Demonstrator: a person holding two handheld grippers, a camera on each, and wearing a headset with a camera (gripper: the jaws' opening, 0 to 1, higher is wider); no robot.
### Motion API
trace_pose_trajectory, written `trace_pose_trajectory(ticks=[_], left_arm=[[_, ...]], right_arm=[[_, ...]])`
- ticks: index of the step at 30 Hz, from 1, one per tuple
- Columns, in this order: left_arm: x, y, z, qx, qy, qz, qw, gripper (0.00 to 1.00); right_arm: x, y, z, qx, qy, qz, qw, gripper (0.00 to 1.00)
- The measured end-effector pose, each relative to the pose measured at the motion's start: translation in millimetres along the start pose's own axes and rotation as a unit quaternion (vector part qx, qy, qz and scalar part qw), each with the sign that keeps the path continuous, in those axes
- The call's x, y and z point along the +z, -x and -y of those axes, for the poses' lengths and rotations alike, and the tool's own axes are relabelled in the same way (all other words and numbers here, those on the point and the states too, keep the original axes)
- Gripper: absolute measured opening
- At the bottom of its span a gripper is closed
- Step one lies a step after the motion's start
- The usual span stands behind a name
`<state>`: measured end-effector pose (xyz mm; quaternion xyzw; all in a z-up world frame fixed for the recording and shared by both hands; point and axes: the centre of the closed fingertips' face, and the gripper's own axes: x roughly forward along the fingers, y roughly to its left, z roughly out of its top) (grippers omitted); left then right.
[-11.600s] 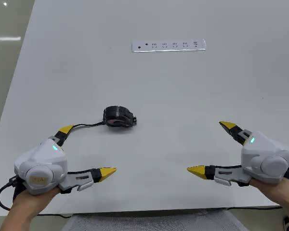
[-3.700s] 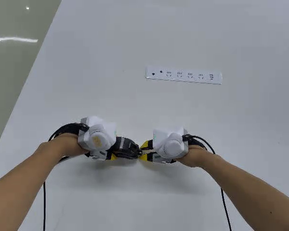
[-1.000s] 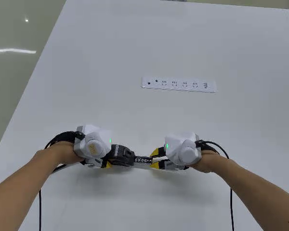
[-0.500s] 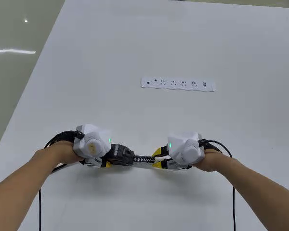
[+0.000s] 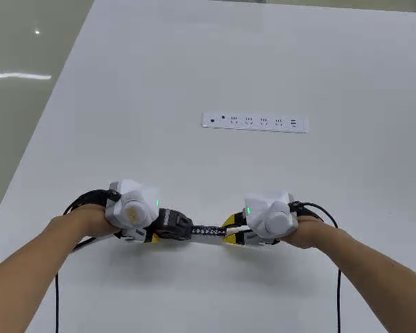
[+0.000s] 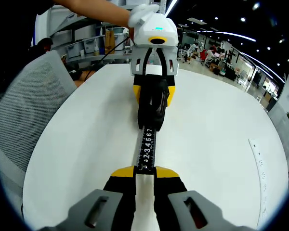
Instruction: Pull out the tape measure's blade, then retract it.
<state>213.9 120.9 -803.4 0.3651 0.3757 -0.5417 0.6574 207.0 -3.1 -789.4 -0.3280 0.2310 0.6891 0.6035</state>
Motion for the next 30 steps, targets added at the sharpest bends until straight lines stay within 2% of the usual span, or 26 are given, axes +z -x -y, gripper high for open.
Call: trace_pose_trajectory(ticks=[30], left_arm=[[-3.7,-3.9,-1.8,0.0,0.002,-0.001,1.0,0.3]], right_arm=[[-12.6,10.8,-0.2,-0.003,0.004,-0.009,0.9999,0.12]])
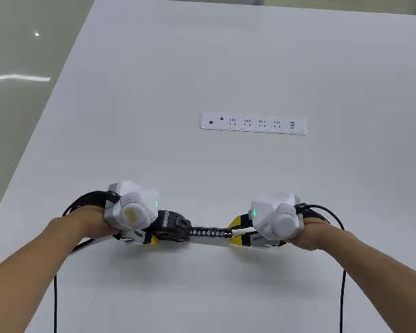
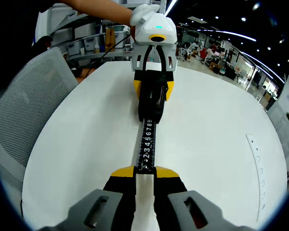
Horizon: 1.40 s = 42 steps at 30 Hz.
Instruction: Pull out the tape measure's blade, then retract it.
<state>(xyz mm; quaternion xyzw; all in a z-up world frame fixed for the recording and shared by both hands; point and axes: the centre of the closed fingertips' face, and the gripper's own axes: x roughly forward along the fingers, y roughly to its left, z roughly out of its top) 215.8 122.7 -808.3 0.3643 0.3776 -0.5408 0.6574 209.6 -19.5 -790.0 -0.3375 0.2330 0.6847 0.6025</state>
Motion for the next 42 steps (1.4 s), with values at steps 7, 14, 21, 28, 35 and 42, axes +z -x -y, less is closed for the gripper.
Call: trace_pose_trajectory(ticks=[7,14,21,28,35,42], left_arm=[[1.5,0.9,0.9,0.0,0.001,0.0,1.0,0.3],[4.1,2.1,2.2,0.0,0.003,0.0,1.0,0.3],[6.0,3.0,3.2,-0.001,0.003,0.001,1.0,0.3],[7.2,3.6,3.7,-0.001,0.003,0.0,1.0,0.3],[8.0,4.5,4.2,-0.002,0.004,0.0,1.0,0.3],[5.6,2.9,3.3,-0.002,0.003,0.0,1.0,0.3]], right_arm=[[-2.4,2.5,-0.7,0.0,0.0,0.0,1.0,0.12],[-5.7,4.4,-0.7,-0.001,0.002,-0.003,1.0,0.12],[-9.5,7.6,-0.6,-0.001,0.001,-0.004,1.0,0.12],[-13.1,10.4,-1.2,0.0,-0.001,-0.006,1.0,0.12],[-15.3,12.3,-1.3,0.0,0.001,-0.007,1.0,0.12],[-18.8,15.3,-1.7,0.0,0.002,-0.008,1.0,0.12]])
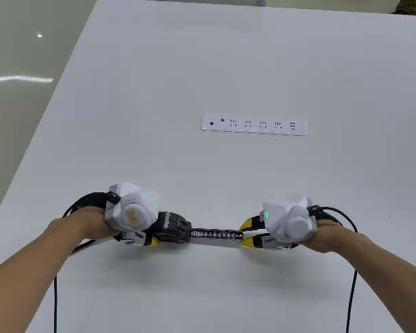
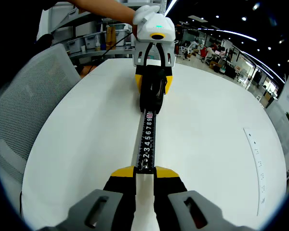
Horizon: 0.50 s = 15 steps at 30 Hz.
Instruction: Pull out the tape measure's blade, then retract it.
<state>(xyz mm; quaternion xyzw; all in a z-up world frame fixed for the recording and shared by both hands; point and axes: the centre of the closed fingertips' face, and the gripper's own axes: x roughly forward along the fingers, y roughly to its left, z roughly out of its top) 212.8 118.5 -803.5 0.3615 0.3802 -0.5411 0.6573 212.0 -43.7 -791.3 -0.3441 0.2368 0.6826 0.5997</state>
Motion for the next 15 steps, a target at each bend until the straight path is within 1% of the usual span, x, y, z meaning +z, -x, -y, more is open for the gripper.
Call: trace_pose_trajectory(ticks=[8,15], left_arm=[[-6.1,-4.2,-2.1,-0.001,-0.001,-0.003,1.0,0.3],[-8.6,-5.9,-2.7,-0.001,0.001,-0.004,1.0,0.3]], right_arm=[[-2.0,3.1,-0.4,-0.001,0.003,0.0,1.0,0.12],[-3.6,4.3,-0.3,-0.001,0.004,0.0,1.0,0.12]])
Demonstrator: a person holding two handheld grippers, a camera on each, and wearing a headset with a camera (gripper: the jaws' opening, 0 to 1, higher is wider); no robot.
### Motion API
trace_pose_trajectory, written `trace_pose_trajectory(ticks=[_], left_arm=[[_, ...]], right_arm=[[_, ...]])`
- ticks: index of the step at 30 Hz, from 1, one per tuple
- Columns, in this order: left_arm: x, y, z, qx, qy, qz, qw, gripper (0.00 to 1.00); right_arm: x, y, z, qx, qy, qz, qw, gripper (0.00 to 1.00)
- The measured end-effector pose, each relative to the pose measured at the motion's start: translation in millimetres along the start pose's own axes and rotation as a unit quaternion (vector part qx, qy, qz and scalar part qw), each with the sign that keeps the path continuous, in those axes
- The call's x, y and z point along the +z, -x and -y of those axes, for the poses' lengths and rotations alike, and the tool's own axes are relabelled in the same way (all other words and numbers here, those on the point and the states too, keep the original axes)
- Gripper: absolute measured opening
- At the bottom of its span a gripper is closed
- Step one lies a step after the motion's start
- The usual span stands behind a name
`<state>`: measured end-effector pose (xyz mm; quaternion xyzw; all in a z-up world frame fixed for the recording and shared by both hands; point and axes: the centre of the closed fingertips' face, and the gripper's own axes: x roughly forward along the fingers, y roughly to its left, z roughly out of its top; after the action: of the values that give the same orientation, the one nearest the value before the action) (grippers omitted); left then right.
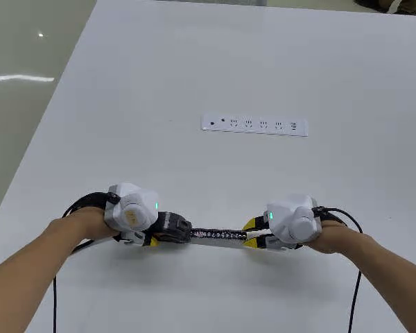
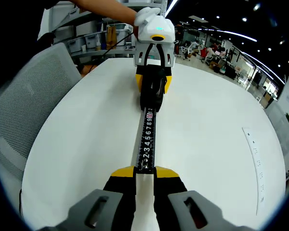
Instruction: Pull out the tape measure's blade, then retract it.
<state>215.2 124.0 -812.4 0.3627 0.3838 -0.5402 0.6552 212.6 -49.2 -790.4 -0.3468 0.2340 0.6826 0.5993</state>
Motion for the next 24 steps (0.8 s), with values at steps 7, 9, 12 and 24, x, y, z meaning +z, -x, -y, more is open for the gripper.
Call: trace_pose_trajectory(ticks=[7,9,12,24], left_arm=[[-0.2,0.0,0.1,0.0,0.0,0.001,1.0,0.3],[0.4,0.4,0.4,-0.001,0.0,0.0,1.0,0.3],[1.4,1.1,1.0,-0.001,0.0,0.001,1.0,0.3],[2.6,1.8,1.7,-0.001,0.001,0.002,1.0,0.29]], right_arm=[[0.0,2.3,-0.1,0.0,0.001,0.0,1.0,0.12],[-0.4,3.3,-0.5,0.0,0.002,0.0,1.0,0.12],[-2.2,4.7,-0.5,0.0,0.003,-0.001,1.0,0.12],[-6.5,8.4,-1.2,-0.001,0.002,-0.002,1.0,0.12]])
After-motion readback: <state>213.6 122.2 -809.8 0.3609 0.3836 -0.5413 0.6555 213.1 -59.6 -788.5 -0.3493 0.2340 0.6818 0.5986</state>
